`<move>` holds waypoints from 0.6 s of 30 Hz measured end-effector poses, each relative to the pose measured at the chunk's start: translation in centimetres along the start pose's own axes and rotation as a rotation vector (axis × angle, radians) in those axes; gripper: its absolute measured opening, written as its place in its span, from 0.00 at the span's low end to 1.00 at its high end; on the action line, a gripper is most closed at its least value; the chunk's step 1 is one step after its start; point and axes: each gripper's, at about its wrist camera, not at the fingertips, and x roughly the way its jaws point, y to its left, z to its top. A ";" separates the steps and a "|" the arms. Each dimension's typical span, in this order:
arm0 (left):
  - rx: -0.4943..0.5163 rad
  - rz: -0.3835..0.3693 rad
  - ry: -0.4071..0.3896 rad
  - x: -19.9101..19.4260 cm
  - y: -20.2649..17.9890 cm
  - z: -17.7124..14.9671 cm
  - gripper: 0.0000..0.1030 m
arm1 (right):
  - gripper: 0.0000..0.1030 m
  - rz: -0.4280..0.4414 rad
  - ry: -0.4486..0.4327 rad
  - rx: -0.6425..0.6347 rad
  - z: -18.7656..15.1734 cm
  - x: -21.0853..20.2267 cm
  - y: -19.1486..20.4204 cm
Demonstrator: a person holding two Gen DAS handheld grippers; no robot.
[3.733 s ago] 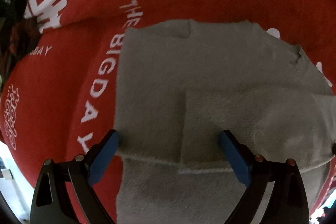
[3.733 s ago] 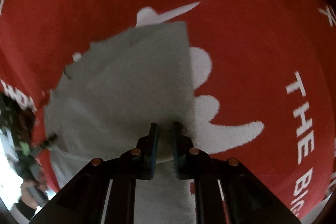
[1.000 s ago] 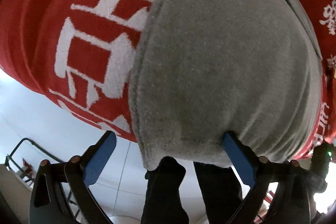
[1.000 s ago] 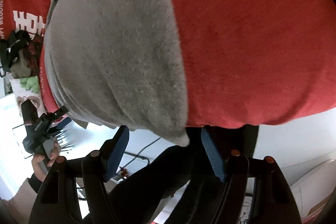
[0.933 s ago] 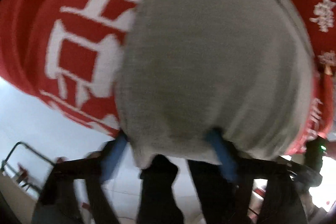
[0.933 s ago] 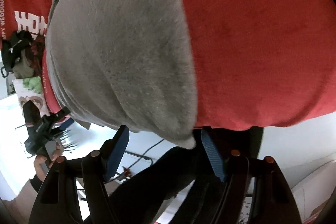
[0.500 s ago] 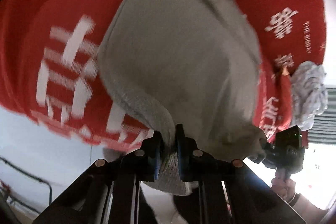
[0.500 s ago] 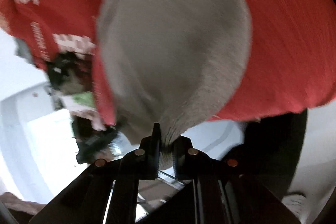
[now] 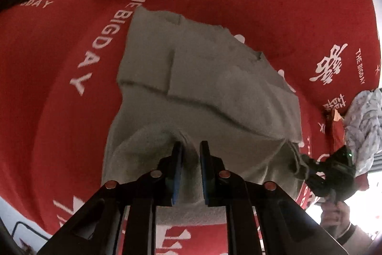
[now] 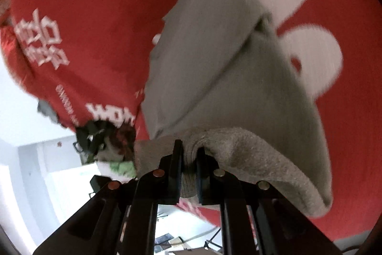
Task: Fold small clothes
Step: 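Fold the held hem up over the body toward the collar with both grippers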
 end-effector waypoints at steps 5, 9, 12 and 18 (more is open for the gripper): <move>0.074 0.097 -0.054 -1.0 -0.5 1.4 0.87 | 0.25 -0.129 0.016 0.014 3.0 -0.3 0.2; 0.193 0.159 0.010 0.0 -2.0 2.0 0.88 | 0.54 -0.217 0.003 -0.105 4.0 -1.3 2.4; 0.338 0.217 0.078 1.6 -4.0 1.3 0.88 | 0.54 -0.353 0.026 -0.284 3.8 -1.2 4.8; 0.660 0.390 0.111 5.0 -8.0 -1.6 0.88 | 0.55 -0.550 0.087 -0.517 3.5 1.4 6.4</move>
